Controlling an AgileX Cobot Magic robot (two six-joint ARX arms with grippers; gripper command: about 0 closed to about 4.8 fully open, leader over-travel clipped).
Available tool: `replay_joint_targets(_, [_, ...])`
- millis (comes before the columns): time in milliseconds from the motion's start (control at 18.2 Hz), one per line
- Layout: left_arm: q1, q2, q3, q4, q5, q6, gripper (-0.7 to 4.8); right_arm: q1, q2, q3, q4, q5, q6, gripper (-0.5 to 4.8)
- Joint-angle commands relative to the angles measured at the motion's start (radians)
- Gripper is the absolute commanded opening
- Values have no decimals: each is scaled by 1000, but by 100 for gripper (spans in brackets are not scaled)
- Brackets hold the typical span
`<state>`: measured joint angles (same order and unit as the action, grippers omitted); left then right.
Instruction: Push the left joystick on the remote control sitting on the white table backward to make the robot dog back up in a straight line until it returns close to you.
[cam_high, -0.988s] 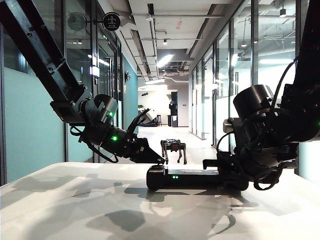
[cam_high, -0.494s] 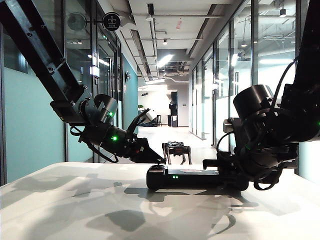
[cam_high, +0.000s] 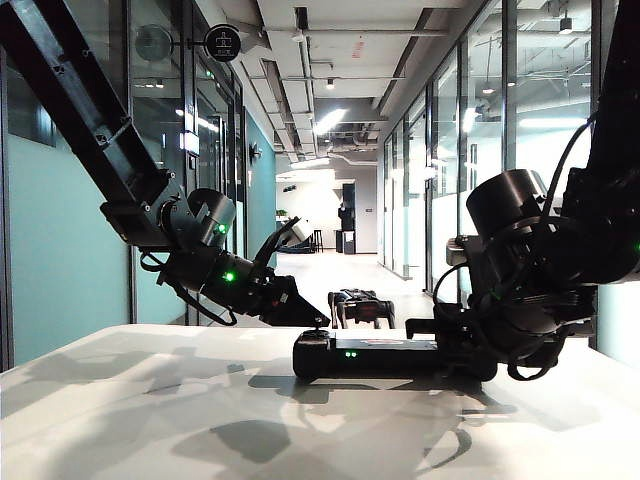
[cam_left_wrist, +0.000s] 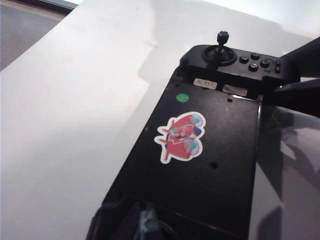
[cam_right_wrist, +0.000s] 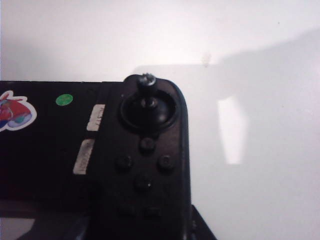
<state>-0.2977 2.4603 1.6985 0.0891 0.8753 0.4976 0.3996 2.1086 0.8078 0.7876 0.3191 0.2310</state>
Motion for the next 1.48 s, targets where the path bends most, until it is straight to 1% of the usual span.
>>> replay_joint_targets(55, [-5, -3, 3, -5, 28, 0, -5, -1, -3, 4, 25, 19, 8, 198])
replay_joint_targets(439, [-5, -3, 4, -3, 14, -8, -5, -1, -3, 4, 25, 19, 7, 198])
replay_joint_targets(494, [-5, -3, 4, 6, -15, -33, -5, -1, -3, 4, 25, 19, 7, 198])
replay_joint_targets(549, [-5, -4, 6, 12, -66, -65, -5, -1, -3, 4, 25, 19, 7, 198])
replay_joint_targets(604, [-5, -5, 6, 28, -138, -114, -5, -1, -3, 4, 25, 19, 7, 198])
replay_joint_targets(713, [-5, -5, 7, 62, -238, -192, -5, -1, -3, 4, 25, 19, 7, 198])
replay_joint_targets(768, [-5, -7, 7, 84, -300, -252, -5, -1, -3, 4, 25, 19, 7, 198])
replay_joint_targets(823, [-5, -18, 7, 87, -383, -303, -5, -1, -3, 4, 25, 19, 7, 198])
replay_joint_targets(878, [-5, -28, 7, 84, -442, -332, -5, -1, -3, 4, 25, 19, 6, 198])
replay_joint_targets(988, [-5, -52, 7, 83, -524, -377, -5, -1, -3, 5, 25, 17, 4, 203])
replay_joint_targets(1098, [-5, -99, 6, 53, -542, -422, -5, -1, -3, 4, 25, 18, 4, 295])
replay_joint_targets(1262, [-5, -142, 6, 7, -542, -431, -5, -1, -5, 4, 24, 16, -1, 298])
replay_joint_targets(1317, [-5, -162, 6, -16, -543, -452, -5, -1, -9, 4, 19, 15, -5, 298])
replay_joint_targets(1372, [-5, -177, 6, -39, -549, -454, -5, -1, -14, 4, 12, 15, -8, 298])
replay_joint_targets(1482, [-5, -201, 6, -77, -605, -454, -5, 0, -42, 3, -28, 15, -8, 298])
